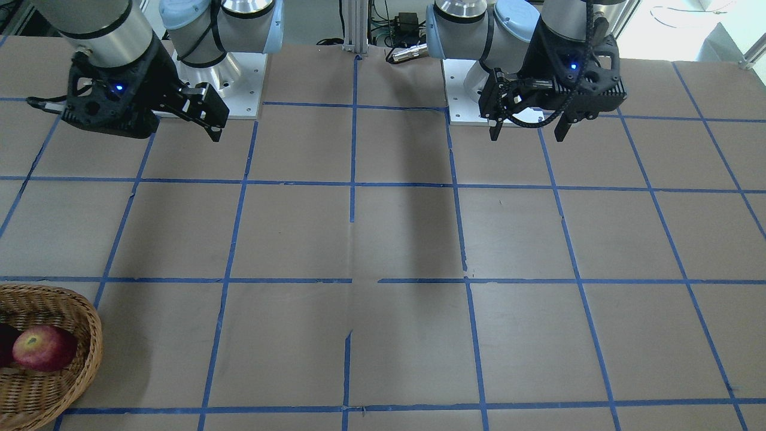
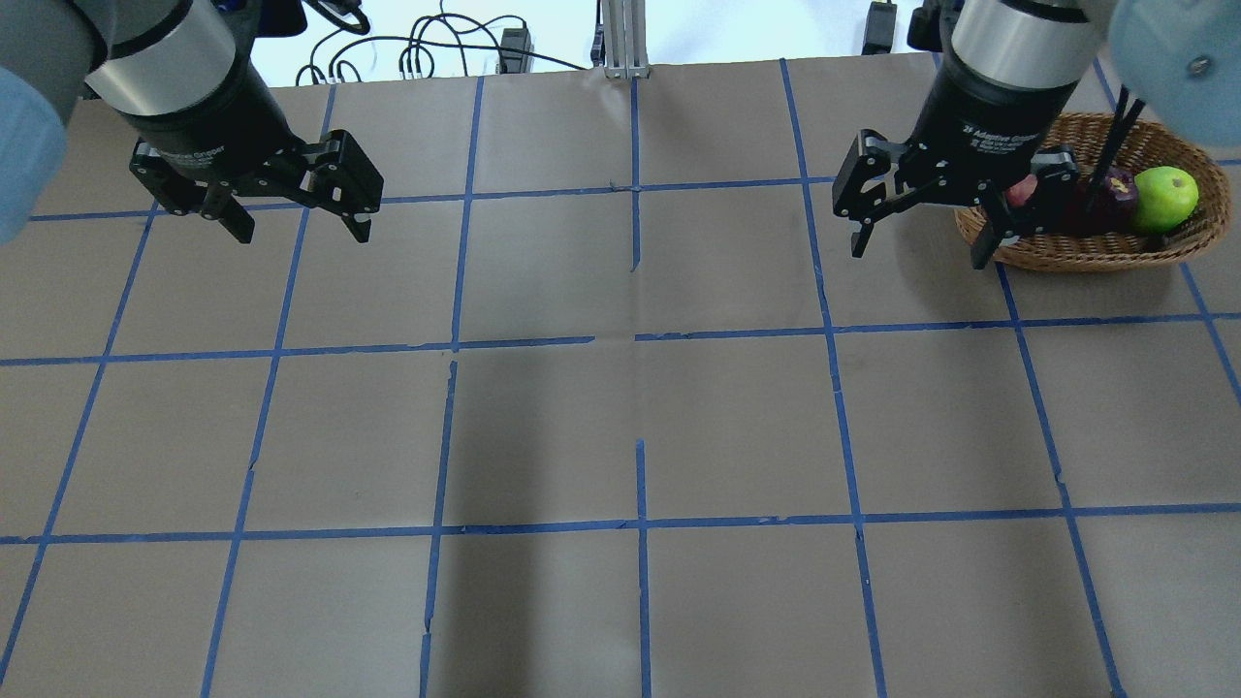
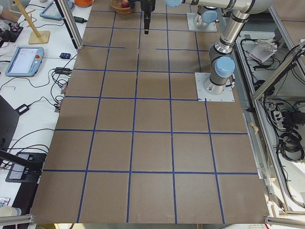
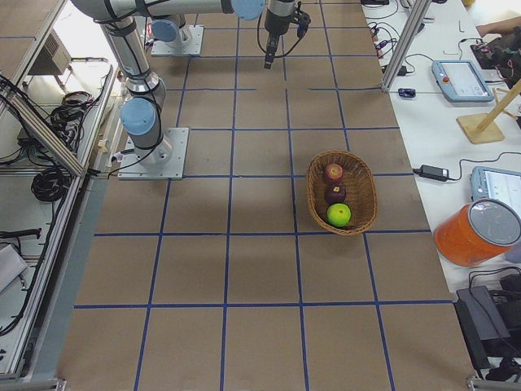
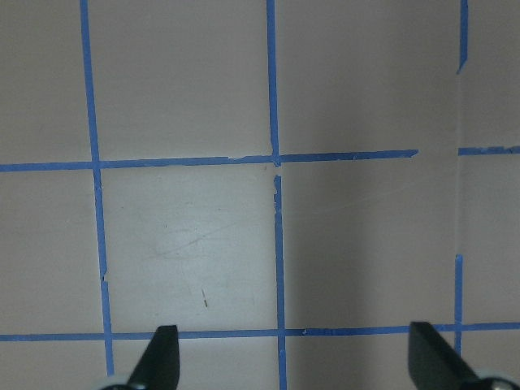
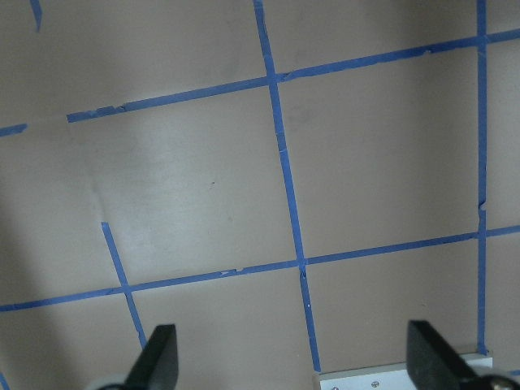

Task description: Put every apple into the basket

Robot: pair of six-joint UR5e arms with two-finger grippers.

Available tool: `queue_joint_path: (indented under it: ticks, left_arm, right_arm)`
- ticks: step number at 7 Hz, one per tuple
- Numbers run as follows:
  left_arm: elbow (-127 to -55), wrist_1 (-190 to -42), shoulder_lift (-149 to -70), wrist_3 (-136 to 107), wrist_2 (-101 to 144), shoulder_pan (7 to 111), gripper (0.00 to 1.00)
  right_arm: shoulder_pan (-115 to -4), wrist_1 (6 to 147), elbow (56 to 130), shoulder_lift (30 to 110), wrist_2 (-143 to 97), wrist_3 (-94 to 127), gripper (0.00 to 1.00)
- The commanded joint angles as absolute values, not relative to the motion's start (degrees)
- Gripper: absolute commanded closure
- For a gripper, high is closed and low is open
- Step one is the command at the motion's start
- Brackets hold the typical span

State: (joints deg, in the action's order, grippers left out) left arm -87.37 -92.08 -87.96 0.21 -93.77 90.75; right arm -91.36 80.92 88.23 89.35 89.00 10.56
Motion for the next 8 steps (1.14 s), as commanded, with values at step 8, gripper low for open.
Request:
queue_joint_path:
  ticks: [8]
  left_arm:
    - [-85.6,-89.0,-90.4,-0.8,-90.7,91.1,0.0]
  right_arm:
    - [-89.4,81.4,89.1,92.2,90.1,9.1,0.0]
